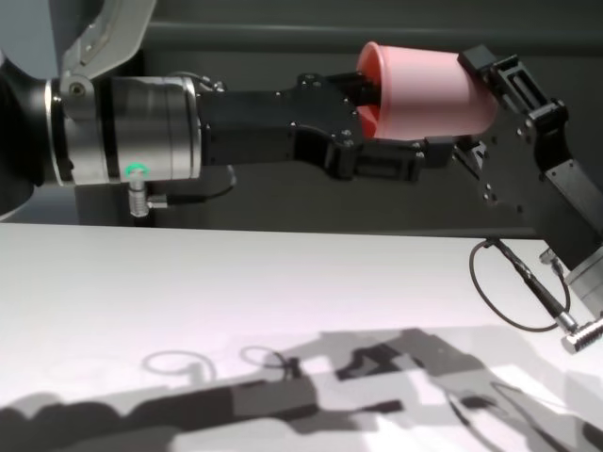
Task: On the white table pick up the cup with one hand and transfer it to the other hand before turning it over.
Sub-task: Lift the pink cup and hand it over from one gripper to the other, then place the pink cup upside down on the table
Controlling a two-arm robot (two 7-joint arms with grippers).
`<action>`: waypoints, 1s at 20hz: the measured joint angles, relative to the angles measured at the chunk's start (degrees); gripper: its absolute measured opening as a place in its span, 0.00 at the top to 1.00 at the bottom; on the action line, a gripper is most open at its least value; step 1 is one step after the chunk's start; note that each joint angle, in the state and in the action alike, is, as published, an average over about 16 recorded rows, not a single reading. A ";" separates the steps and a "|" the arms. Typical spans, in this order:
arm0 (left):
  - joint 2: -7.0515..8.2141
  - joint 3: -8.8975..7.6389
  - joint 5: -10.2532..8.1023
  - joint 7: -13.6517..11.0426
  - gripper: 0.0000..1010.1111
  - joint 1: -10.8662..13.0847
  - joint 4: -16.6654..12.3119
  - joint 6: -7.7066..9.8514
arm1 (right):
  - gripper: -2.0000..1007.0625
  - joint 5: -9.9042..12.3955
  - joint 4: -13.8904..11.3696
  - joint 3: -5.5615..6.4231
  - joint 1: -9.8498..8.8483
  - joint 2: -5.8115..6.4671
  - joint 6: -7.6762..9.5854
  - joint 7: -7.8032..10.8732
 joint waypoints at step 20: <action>7.51 -5.16 -2.67 14.40 0.01 11.17 -9.60 3.35 | 0.25 0.01 0.00 0.00 0.00 0.00 -0.02 0.00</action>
